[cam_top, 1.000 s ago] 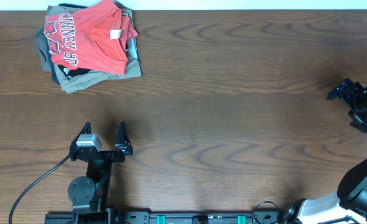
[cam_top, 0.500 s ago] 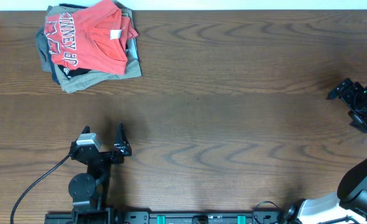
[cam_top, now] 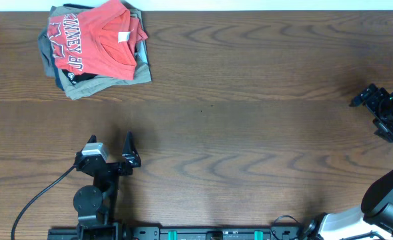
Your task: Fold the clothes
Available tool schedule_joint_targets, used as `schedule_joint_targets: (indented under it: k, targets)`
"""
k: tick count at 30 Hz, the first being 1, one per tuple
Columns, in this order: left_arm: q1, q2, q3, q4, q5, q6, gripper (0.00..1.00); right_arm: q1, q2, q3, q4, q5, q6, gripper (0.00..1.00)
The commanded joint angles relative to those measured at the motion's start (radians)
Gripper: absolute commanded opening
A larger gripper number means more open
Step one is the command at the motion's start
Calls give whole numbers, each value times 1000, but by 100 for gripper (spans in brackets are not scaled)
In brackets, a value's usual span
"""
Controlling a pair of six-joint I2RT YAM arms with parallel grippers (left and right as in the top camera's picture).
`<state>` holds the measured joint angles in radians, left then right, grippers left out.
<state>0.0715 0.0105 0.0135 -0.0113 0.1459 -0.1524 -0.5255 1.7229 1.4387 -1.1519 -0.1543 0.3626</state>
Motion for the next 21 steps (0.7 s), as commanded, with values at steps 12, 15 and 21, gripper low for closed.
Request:
schedule_joint_targets:
  k: [12, 15, 21]
  targets:
    - [6, -6, -10, -46, 8, 18, 98, -8, -18, 10, 0, 9, -1, 99]
    - [6, -6, -10, -46, 8, 18, 98, -5, -11, 9, 0, 9, -1, 99]
    - [6, -6, -10, -46, 7, 18, 98, 2, -12, 5, 0, 9, -1, 99]
